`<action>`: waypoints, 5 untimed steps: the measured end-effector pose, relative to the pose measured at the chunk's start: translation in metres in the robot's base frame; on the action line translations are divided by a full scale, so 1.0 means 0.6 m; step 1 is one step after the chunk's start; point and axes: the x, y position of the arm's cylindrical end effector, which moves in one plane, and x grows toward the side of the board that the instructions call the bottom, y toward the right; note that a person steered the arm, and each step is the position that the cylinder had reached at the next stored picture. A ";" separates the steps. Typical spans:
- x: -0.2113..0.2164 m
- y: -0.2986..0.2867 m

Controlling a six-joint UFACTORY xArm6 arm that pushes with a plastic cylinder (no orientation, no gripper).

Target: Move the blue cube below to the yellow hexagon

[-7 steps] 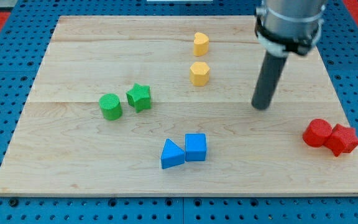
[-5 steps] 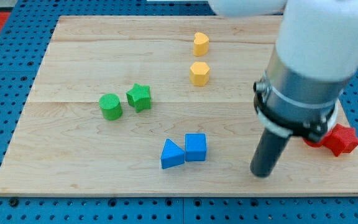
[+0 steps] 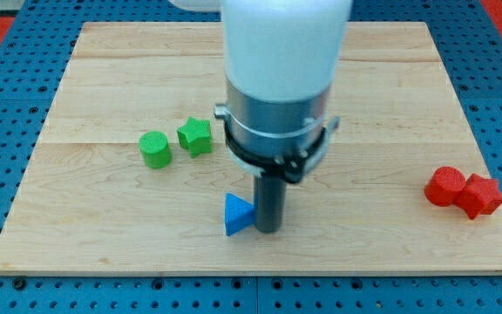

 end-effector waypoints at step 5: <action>-0.055 0.053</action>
